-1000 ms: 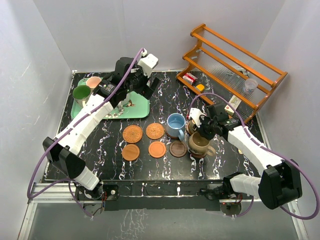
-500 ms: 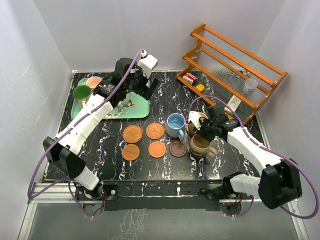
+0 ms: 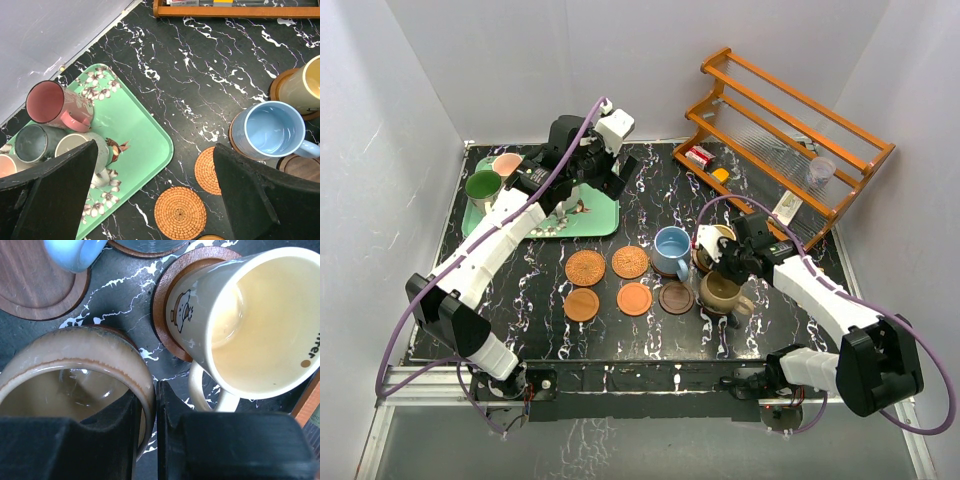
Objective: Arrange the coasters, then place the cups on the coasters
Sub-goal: Place the cup on the coaster.
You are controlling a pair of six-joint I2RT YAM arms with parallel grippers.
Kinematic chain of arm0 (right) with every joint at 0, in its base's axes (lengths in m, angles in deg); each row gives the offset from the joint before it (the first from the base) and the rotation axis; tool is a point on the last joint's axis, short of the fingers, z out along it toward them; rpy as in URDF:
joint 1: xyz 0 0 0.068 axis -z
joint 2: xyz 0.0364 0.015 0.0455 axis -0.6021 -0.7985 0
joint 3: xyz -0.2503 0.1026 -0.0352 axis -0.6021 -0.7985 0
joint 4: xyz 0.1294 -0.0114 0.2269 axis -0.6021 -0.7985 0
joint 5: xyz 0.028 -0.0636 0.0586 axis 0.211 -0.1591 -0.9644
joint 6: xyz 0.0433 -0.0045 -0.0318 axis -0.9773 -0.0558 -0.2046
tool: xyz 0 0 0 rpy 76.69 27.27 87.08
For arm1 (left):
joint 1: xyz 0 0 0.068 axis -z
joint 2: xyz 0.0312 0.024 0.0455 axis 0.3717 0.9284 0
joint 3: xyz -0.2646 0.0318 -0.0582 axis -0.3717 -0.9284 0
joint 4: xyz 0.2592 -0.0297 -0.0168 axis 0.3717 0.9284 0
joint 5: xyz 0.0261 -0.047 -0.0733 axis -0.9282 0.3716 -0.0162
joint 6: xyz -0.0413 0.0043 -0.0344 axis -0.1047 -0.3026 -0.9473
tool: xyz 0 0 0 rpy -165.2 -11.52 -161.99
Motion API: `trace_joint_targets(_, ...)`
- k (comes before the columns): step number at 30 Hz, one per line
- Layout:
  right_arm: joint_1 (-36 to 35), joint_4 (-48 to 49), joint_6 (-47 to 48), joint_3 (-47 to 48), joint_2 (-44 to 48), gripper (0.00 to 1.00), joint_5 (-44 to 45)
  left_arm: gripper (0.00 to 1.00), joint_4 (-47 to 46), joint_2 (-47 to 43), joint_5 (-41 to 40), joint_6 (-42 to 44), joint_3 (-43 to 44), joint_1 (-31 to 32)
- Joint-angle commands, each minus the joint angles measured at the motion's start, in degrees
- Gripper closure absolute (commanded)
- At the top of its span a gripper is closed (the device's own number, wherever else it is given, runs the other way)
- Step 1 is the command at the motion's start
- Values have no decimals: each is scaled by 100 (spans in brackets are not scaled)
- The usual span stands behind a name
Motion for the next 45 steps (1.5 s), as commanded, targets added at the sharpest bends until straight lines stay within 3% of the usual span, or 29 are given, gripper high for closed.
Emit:
trace_joint_targets(1,-22,470,61,40,-4,100,-2,1,-37,-136,115,-50,-13,-67)
trace_joint_targets(13,-29,512,87,-64,-1,100,31,1,-32,-149,168,-55,-32,-107)
trace_joint_targets(19,-29,433,135,-42,50,87,24,1,-37,-160,188,-60,-47,-120)
trace_joint_targets(34,-26,118,64,290,159,72,18,1,-174,-188,2,-97,-223,-235)
trace_joint_targets(45,-28,-250,-424,1204,356,56,-290,1,-321,-42,-153,-562,-278,-1035)
